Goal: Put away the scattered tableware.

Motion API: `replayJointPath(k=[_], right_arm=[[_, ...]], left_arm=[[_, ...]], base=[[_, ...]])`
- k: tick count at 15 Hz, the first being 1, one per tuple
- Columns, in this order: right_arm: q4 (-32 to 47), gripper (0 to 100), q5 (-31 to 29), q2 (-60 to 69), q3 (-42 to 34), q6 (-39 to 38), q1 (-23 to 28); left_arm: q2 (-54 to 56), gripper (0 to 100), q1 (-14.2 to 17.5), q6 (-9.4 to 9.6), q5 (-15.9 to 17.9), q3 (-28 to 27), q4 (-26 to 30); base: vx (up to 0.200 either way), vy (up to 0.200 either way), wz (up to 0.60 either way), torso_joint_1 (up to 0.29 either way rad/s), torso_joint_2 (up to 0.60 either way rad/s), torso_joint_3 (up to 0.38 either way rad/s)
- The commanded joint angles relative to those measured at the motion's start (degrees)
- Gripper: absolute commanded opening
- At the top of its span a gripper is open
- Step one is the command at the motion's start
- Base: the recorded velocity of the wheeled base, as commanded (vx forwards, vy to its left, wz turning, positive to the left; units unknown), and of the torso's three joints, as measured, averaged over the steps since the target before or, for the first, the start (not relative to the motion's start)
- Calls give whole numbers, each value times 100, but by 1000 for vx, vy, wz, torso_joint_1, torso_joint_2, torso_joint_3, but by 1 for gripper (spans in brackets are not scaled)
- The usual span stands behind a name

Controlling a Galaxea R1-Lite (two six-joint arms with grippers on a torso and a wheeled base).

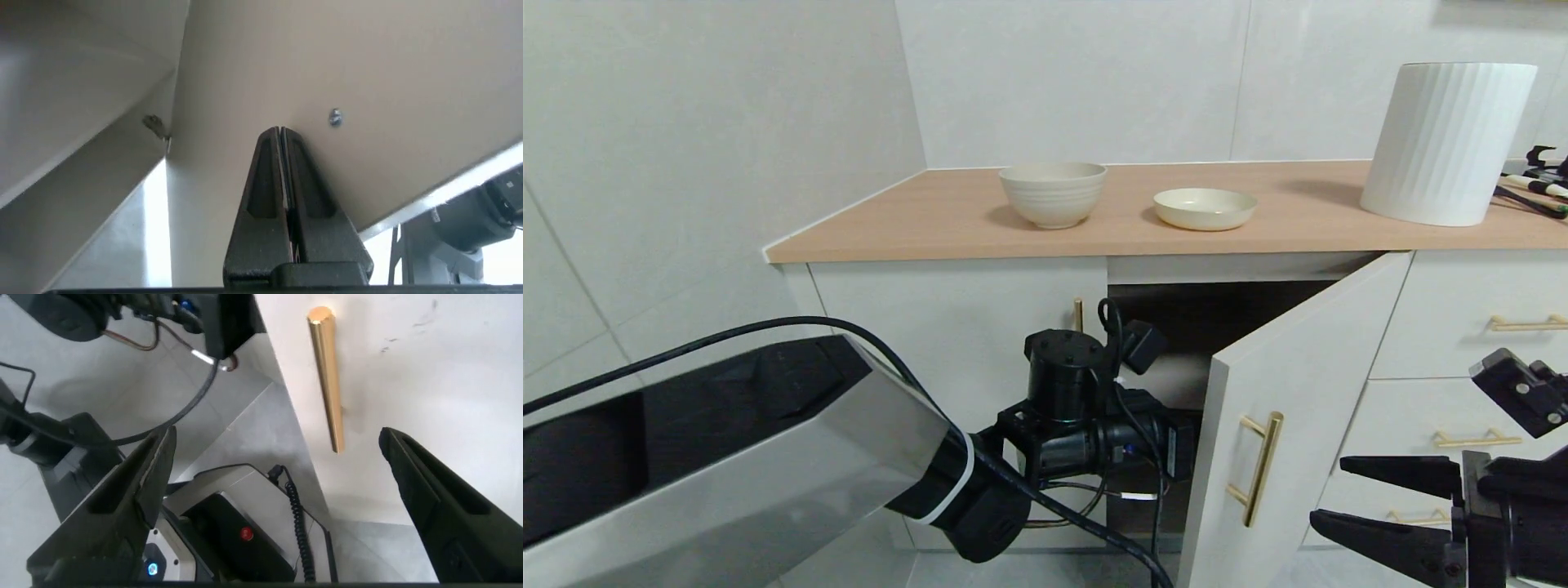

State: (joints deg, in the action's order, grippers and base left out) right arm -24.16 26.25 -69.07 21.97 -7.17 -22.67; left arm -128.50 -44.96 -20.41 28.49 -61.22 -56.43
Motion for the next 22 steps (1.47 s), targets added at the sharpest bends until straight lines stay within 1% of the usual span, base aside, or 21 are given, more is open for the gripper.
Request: replayJointPath(k=[1, 2, 4, 7, 8, 10, 12, 13, 14, 15, 16, 17, 18, 19, 22], right_arm=[[-1, 100, 3, -1, 1, 5, 0], [-1, 100, 3, -1, 1, -4, 0], [-1, 100, 3, -1, 1, -4, -9], [-1, 100, 12, 87, 1, -4, -35], [-1, 100, 12, 131, 1, -4, -106], [-1, 100, 30, 359, 27, -13, -202], [140, 100, 30, 852, 159, -39, -440], [430, 100, 30, 1142, 299, -48, -589], [1344, 100, 47, 1801, 765, -74, -1020], [1994, 100, 56, 2187, 1090, -101, -1336], [2478, 100, 82, 2416, 1372, -136, -1547], [2583, 100, 82, 2451, 1433, -136, -1556], [2583, 100, 65, 2390, 1433, -136, -1547], [2583, 100, 47, 2284, 1433, -145, -1538], [2486, 100, -67, 1695, 1512, -171, -1362]], left_arm=[[-35, 0, -4, 2, 8, -101, 71], [-43, 0, -4, 2, 8, -153, 132], [-105, 0, 5, -7, 8, -355, 167], [-193, 0, 5, -288, 8, -645, 247], [-246, 0, 5, -332, 16, -795, 414], [-228, 0, -66, -332, 8, -856, 519], [-17, 0, -347, -332, 8, -856, 633], [80, 0, -540, -332, 8, -883, 791], [326, 0, -962, -332, 8, -988, 1196], [501, 0, -1270, -332, 8, -1059, 1477], [668, 0, -1577, -324, 8, -1050, 1644], [756, 0, -1700, -324, -1, -988, 1670], [871, 0, -1718, -306, -45, -804, 1670], [985, 0, -1560, -315, -247, -566, 1653], [1583, 0, -637, -288, -854, 146, 1618]], base=[[-200, 0, 0, 12, -2, 2], [-200, 0, 0, 22, 2, 2], [0, 0, 0, 0, 0, 0], [0, 0, 0, 0, 0, 0], [0, 0, 0, 0, 0, 0], [0, 0, 0, 0, 0, 0], [0, 0, 0, 0, 0, 0], [0, 0, 0, 0, 0, 0], [0, 0, 0, 0, 0, 0], [0, 0, 0, 0, 0, 0], [0, 0, 0, 0, 0, 0], [0, 0, 0, 0, 0, 0], [0, 0, 0, 0, 0, 0], [0, 0, 0, 0, 0, 0], [0, 0, 0, 0, 0, 0]])
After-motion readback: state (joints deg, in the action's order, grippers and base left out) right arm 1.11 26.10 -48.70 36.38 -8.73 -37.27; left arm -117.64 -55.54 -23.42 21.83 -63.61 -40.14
